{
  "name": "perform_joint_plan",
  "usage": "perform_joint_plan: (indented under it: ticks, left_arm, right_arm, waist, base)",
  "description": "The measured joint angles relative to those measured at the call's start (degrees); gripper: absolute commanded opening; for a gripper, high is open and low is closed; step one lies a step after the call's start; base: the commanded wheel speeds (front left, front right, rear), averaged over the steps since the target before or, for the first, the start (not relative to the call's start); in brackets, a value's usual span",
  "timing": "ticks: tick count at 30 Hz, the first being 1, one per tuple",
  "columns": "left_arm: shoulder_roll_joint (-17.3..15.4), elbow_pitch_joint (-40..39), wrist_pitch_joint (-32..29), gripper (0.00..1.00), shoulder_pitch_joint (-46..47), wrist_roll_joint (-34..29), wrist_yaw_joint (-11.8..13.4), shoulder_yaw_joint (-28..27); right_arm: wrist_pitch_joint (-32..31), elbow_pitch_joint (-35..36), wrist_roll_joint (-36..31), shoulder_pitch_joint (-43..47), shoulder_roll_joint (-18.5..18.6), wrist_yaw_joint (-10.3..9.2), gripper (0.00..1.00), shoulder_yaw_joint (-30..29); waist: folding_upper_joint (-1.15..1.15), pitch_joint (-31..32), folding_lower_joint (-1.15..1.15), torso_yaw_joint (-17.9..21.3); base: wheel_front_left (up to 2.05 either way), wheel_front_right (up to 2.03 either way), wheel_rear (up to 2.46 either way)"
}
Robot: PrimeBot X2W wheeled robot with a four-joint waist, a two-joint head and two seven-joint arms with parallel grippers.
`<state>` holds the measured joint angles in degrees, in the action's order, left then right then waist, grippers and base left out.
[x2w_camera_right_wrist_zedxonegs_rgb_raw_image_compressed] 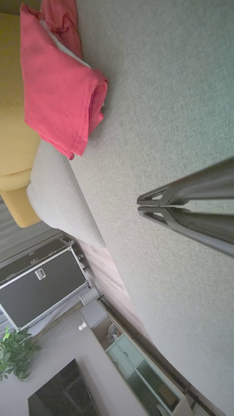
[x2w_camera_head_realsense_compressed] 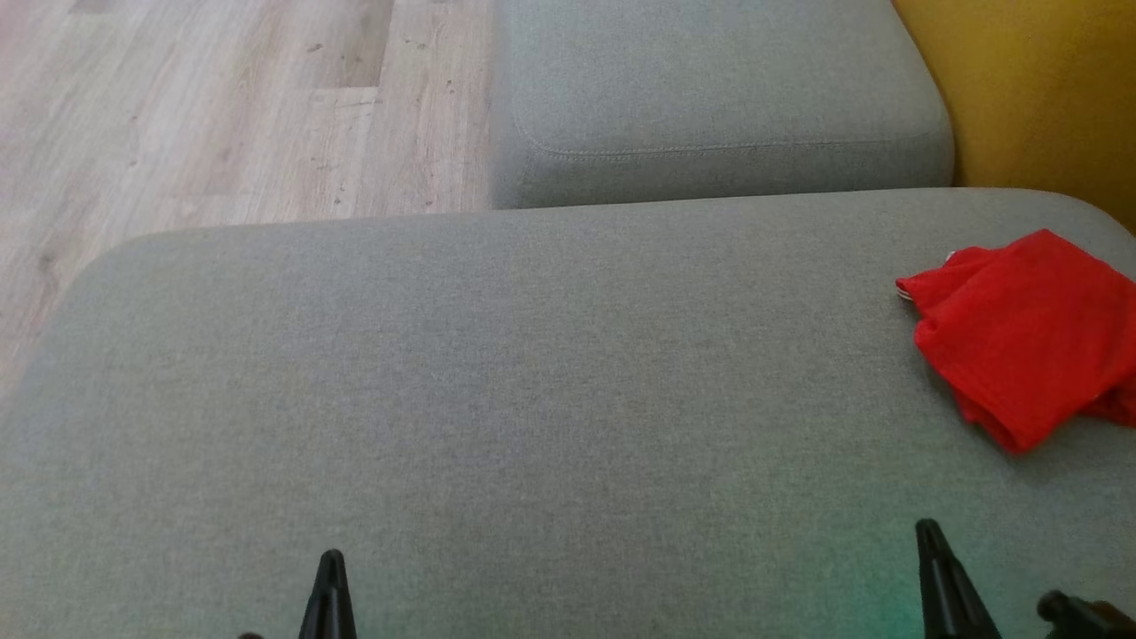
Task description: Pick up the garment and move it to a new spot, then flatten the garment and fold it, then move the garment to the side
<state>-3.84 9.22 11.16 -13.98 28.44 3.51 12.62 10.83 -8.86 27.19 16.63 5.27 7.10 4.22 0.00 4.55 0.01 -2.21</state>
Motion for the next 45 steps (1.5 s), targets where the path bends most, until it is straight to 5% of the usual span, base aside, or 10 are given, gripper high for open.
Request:
perform_joint_plan:
  ticks: [45]
  left_arm:
    - [-0.37, 2.94, -6.89, 0.0, 7.47, 31.25, -5.03, -6.21]
  right_arm:
    - [-6.83, -3.08, 31.49, -9.31, -0.21, 0.0, 0.0, -4.14]
  waist:
    - [0.0, -2.24, -0.01, 1.04]
  base:
    - [0.0, 0.0, 0.0]
